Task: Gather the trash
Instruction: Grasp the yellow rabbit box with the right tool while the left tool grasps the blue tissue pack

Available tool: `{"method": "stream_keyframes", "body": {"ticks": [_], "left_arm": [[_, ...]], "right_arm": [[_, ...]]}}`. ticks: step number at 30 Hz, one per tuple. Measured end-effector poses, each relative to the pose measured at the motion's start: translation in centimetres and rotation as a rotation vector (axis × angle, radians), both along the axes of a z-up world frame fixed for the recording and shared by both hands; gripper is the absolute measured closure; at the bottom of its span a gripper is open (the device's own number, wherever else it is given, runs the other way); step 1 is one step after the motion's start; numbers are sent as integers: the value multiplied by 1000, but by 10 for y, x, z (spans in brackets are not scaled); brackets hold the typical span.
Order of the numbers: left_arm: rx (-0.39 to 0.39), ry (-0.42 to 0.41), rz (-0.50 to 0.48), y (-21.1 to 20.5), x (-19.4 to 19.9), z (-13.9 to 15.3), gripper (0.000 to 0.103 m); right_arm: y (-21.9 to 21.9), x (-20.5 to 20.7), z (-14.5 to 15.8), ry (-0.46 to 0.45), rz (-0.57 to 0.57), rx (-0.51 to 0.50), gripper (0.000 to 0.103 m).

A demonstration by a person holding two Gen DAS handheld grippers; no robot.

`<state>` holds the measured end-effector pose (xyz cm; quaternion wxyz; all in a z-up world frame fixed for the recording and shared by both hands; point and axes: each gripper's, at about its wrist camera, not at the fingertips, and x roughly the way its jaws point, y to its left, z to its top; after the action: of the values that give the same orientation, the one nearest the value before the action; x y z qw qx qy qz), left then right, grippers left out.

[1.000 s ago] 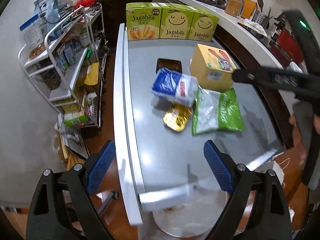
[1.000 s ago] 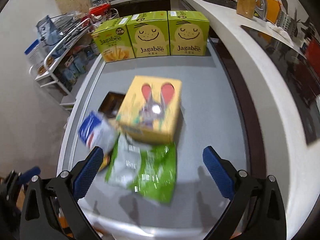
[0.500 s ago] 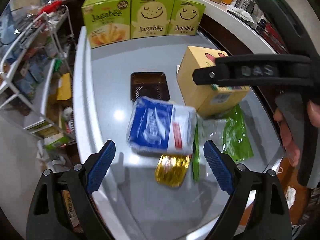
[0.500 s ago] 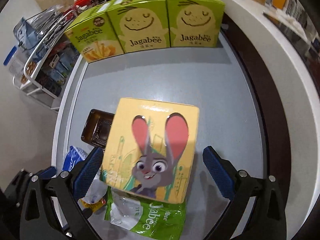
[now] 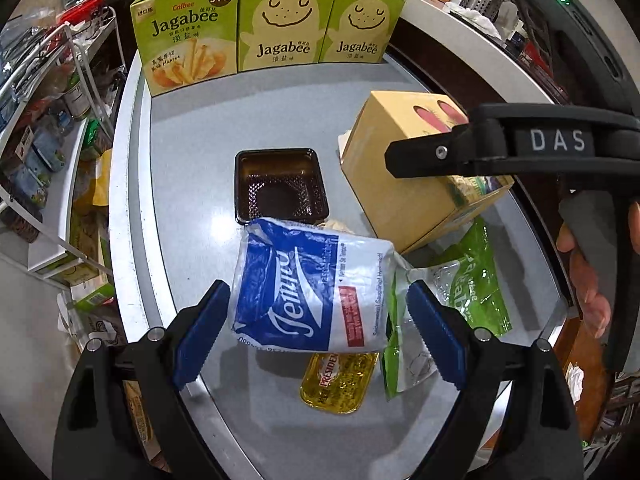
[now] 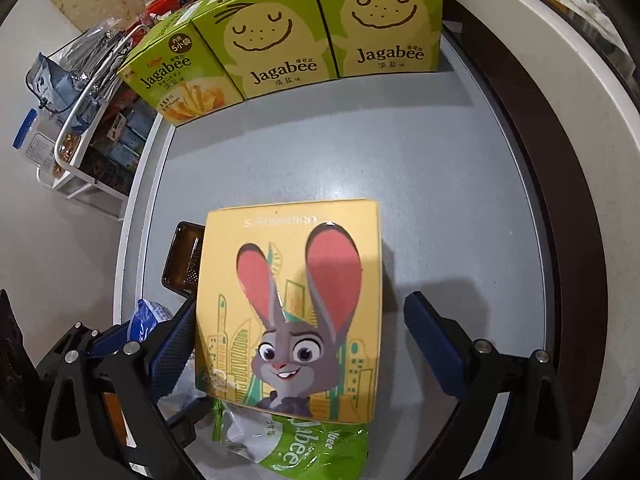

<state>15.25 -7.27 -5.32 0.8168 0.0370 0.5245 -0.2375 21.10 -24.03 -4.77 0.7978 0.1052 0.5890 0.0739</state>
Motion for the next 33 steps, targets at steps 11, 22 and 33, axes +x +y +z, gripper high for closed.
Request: {"method": "stream_keyframes", "body": {"ticks": [11, 22, 33], "left_arm": [[28, -14, 6, -3, 1, 1, 13], [5, -10, 3, 2, -7, 5, 44], [3, -19, 14, 5, -21, 8, 49]], "right_arm": [[13, -9, 4, -32, 65, -29, 18], [1, -24, 14, -70, 50, -33, 22], [-3, -34, 24, -96, 57, -29, 22]]}}
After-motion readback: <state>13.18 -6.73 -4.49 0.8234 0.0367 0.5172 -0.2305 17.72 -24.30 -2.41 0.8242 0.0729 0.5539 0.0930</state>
